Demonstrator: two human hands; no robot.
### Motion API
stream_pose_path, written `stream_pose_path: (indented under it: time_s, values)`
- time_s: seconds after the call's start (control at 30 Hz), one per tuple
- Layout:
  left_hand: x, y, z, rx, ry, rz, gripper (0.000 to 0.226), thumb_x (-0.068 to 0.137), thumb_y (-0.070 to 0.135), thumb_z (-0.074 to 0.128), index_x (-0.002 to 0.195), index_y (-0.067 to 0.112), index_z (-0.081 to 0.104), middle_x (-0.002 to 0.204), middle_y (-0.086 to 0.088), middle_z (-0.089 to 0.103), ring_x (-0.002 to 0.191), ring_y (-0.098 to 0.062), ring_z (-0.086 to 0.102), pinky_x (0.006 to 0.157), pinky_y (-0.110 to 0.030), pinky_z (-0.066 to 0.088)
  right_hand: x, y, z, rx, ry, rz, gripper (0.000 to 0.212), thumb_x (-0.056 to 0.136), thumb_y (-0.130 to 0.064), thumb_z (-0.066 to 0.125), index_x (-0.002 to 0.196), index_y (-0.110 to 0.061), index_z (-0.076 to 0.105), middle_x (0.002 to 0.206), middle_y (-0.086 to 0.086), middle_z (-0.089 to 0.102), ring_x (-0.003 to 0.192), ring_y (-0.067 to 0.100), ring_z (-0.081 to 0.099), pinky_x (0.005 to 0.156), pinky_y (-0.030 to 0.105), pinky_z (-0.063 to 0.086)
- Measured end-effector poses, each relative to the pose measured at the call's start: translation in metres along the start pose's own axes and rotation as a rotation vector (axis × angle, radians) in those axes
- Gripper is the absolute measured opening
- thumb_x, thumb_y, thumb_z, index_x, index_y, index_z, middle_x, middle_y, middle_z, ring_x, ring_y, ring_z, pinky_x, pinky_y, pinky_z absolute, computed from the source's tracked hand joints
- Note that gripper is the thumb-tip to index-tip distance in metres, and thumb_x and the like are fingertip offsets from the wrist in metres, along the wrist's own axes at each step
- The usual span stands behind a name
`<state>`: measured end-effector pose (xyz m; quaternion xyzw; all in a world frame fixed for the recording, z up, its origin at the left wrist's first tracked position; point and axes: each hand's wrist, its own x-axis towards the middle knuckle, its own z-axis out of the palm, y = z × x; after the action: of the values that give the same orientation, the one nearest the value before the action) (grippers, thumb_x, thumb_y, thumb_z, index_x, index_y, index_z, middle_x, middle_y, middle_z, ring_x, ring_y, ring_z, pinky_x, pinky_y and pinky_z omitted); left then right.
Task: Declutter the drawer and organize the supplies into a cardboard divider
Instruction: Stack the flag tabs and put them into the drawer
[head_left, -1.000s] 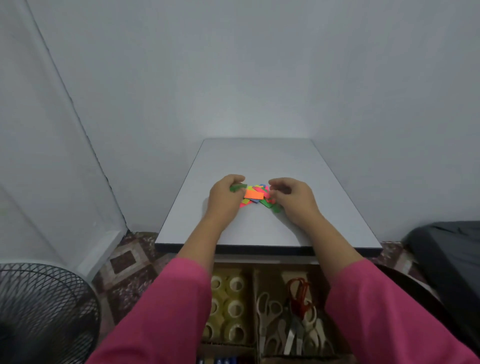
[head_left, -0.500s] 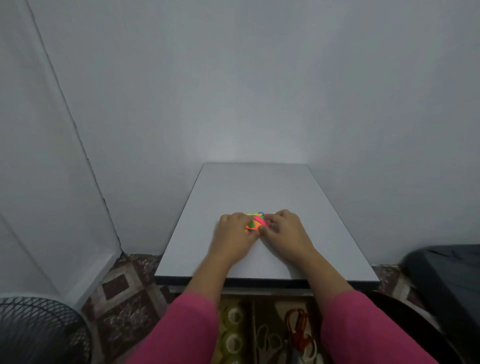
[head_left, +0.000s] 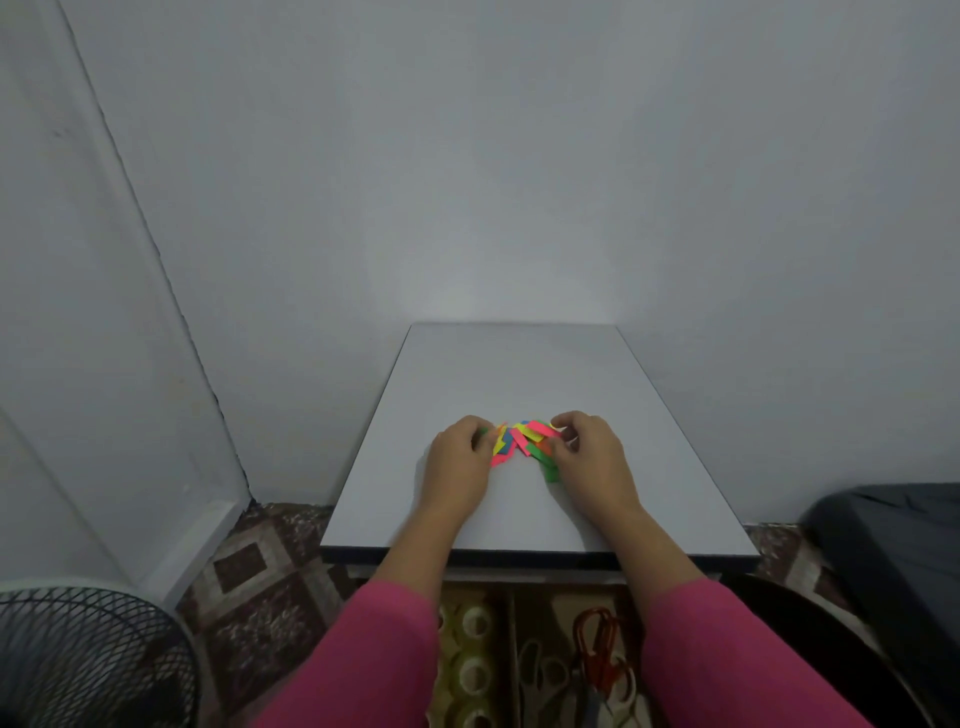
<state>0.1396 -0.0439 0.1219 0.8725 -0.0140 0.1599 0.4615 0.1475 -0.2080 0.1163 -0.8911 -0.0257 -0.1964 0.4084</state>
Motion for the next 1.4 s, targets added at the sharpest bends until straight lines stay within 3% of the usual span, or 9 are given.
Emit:
stream_pose_path:
  time_s: [0.2, 0.4, 0.63, 0.77, 0.93, 1.03, 1.13, 1.3, 1.4]
  values:
    - [0.000, 0.000, -0.002, -0.049, 0.021, -0.008, 0.018, 0.097, 0.022, 0.051, 0.100, 0.014, 0.067, 0.096, -0.001, 0.061, 0.087, -0.014, 0.056, 0.070, -0.022, 0.043, -0.001, 0.002, -0.001, -0.011, 0.040, 0.018, 0.022, 0.093, -0.028, 0.059, 0.110, -0.016, 0.063, 0.098, 0.002, 0.059, 0.089, 0.013, 0.055, 0.072, 0.025, 0.043]
    - [-0.001, 0.002, -0.006, -0.113, 0.075, -0.016, 0.020, 0.096, 0.020, 0.055, 0.108, 0.014, 0.069, 0.106, -0.002, 0.057, 0.088, -0.007, 0.054, 0.068, -0.005, 0.037, -0.001, 0.001, 0.000, -0.033, 0.069, 0.028, 0.023, 0.093, -0.029, 0.059, 0.110, -0.015, 0.063, 0.099, 0.002, 0.059, 0.088, 0.013, 0.056, 0.069, 0.025, 0.045]
    - [-0.004, 0.004, -0.004, -0.146, 0.039, -0.015, 0.029, 0.090, 0.010, 0.061, 0.119, 0.012, 0.064, 0.113, 0.002, 0.057, 0.099, -0.008, 0.055, 0.083, -0.017, 0.045, -0.001, 0.002, 0.000, -0.164, 0.046, 0.002, 0.026, 0.092, -0.019, 0.055, 0.116, -0.015, 0.063, 0.108, 0.004, 0.059, 0.105, 0.020, 0.051, 0.081, 0.031, 0.043]
    - [-0.003, 0.004, -0.005, -0.141, 0.034, -0.020, 0.032, 0.088, 0.003, 0.057, 0.118, 0.014, 0.065, 0.112, 0.005, 0.058, 0.103, -0.009, 0.055, 0.086, -0.020, 0.046, -0.005, -0.004, 0.001, -0.300, -0.024, -0.166, 0.027, 0.092, -0.032, 0.054, 0.115, -0.031, 0.067, 0.114, 0.001, 0.056, 0.112, 0.022, 0.045, 0.088, 0.035, 0.038]
    - [0.002, 0.001, 0.000, 0.023, 0.017, 0.067, 0.030, 0.086, 0.000, 0.056, 0.107, 0.013, 0.073, 0.117, 0.000, 0.060, 0.114, -0.018, 0.048, 0.096, -0.030, 0.045, -0.007, -0.004, 0.006, -0.489, -0.045, -0.305, 0.035, 0.083, -0.046, 0.044, 0.104, -0.040, 0.071, 0.120, 0.005, 0.062, 0.113, 0.031, 0.054, 0.089, 0.044, 0.041]
    - [0.003, -0.001, 0.006, 0.155, -0.029, 0.059, 0.028, 0.091, 0.006, 0.054, 0.113, 0.011, 0.071, 0.125, -0.003, 0.054, 0.122, -0.019, 0.037, 0.100, -0.022, 0.034, -0.007, -0.005, 0.005, -0.494, -0.059, -0.260, 0.049, 0.082, -0.050, 0.032, 0.108, -0.032, 0.071, 0.127, 0.007, 0.058, 0.121, 0.031, 0.047, 0.096, 0.044, 0.035]
    - [0.004, -0.002, 0.007, 0.222, -0.019, 0.050, 0.029, 0.093, 0.008, 0.051, 0.115, 0.007, 0.069, 0.124, -0.006, 0.056, 0.120, -0.022, 0.040, 0.101, -0.026, 0.035, -0.007, -0.008, 0.004, -0.507, -0.080, -0.206, 0.063, 0.084, -0.055, 0.023, 0.120, -0.026, 0.066, 0.135, 0.005, 0.052, 0.128, 0.026, 0.038, 0.101, 0.040, 0.028]
    - [0.004, -0.001, 0.007, 0.191, -0.002, 0.053, 0.031, 0.095, 0.014, 0.051, 0.123, 0.016, 0.065, 0.131, -0.005, 0.052, 0.123, -0.021, 0.038, 0.098, -0.026, 0.036, -0.005, -0.004, 0.005, -0.498, -0.107, -0.236, 0.041, 0.092, -0.043, 0.046, 0.130, -0.031, 0.058, 0.142, 0.006, 0.046, 0.132, 0.027, 0.034, 0.103, 0.042, 0.027]
    - [0.003, 0.000, 0.008, 0.225, -0.057, 0.040, 0.030, 0.097, 0.018, 0.051, 0.123, 0.014, 0.065, 0.139, -0.006, 0.045, 0.132, -0.021, 0.030, 0.104, -0.025, 0.031, -0.007, -0.007, 0.006, -0.502, -0.119, -0.264, 0.041, 0.088, -0.044, 0.041, 0.122, -0.036, 0.062, 0.142, 0.006, 0.047, 0.133, 0.029, 0.035, 0.103, 0.044, 0.027]
